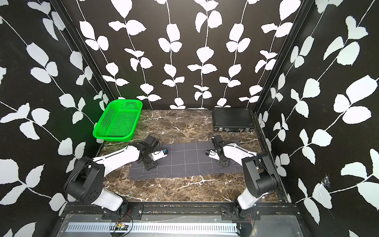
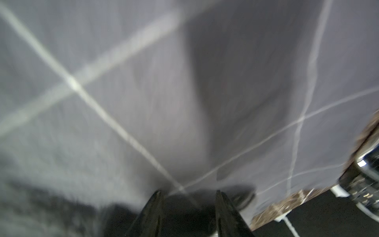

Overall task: Roll up the pillowcase
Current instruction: Fold the pillowcase at the center of the board.

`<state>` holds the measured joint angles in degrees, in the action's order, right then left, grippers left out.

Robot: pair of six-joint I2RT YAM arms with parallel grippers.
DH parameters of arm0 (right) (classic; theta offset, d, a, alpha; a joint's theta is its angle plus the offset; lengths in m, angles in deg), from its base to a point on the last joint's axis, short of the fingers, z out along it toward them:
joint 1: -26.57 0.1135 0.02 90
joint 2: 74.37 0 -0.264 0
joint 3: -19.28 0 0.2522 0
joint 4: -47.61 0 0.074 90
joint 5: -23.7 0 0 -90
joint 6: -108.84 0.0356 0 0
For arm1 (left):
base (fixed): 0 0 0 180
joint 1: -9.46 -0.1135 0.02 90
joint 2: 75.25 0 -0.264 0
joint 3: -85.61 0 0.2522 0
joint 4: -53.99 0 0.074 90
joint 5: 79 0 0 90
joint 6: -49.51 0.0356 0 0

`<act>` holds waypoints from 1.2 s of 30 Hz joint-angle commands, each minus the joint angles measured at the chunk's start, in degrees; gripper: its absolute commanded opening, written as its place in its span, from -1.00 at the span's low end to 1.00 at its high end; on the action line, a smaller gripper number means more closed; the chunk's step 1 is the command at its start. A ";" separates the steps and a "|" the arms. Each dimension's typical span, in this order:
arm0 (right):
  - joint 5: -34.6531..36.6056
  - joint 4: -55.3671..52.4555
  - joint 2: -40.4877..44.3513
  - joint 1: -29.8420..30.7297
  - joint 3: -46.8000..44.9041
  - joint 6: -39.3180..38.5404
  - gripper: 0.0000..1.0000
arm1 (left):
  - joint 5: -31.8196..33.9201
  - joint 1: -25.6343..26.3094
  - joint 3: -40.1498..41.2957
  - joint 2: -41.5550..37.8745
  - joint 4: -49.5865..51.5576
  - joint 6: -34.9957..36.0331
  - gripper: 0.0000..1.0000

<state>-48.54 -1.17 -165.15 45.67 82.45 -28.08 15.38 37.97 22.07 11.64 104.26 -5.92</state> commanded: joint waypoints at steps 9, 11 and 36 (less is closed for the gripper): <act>5.76 -5.38 11.14 -2.63 -9.50 2.24 -0.06 | 0.25 0.19 0.76 0.47 0.94 1.33 0.21; 5.92 -6.07 12.00 -3.12 -9.79 3.06 -0.06 | 0.12 0.18 0.19 0.23 1.48 1.38 0.21; -2.87 -3.40 2.26 -6.09 -0.81 6.69 -0.06 | -3.82 1.46 -8.70 5.76 -2.88 -37.56 0.20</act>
<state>-55.27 0.31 -161.44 39.31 79.26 -19.93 10.05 39.30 13.81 15.99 99.78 -36.52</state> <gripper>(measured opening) 0.470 0.602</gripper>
